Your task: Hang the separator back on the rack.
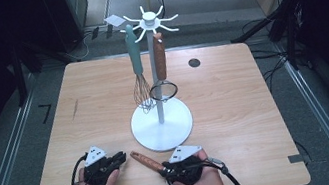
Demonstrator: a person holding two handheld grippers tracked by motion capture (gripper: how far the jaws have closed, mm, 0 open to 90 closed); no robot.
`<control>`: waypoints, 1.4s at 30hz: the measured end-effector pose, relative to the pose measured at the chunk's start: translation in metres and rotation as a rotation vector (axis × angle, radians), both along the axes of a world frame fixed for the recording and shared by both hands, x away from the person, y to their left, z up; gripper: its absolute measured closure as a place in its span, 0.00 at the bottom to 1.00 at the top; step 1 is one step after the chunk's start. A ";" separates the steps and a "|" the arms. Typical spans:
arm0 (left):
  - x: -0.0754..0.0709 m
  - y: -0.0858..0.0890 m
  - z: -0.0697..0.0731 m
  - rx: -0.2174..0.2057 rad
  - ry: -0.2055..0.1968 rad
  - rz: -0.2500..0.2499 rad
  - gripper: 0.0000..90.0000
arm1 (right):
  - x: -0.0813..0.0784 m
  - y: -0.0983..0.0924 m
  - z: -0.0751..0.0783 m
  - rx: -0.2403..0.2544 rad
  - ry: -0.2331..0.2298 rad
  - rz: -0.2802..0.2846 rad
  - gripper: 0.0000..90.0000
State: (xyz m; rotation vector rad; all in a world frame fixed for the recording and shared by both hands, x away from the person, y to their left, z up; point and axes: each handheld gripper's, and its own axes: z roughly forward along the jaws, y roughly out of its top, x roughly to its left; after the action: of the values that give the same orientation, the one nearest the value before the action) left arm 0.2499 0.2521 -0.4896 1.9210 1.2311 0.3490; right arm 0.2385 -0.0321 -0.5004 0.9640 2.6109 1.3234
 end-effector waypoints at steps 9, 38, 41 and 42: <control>0.001 -0.001 0.000 -0.009 0.004 0.006 0.90 | -0.018 -0.036 0.011 0.064 -0.026 -0.133 0.78; -0.002 -0.009 0.001 -0.019 0.004 -0.042 0.90 | -0.001 -0.069 0.003 -0.006 -0.002 -0.250 0.90; -0.002 -0.010 0.001 -0.020 0.003 -0.044 0.90 | -0.003 -0.066 0.007 0.038 0.002 -0.246 0.87; -0.002 -0.012 0.001 -0.019 0.005 -0.047 0.90 | -0.005 -0.059 0.010 0.073 -0.010 -0.219 0.83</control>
State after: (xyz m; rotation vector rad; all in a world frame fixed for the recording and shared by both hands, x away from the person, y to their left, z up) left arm 0.2476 0.2405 -0.4890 1.9325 1.1857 0.3073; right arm 0.2337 -0.0908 -0.4904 1.2103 2.3820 1.3707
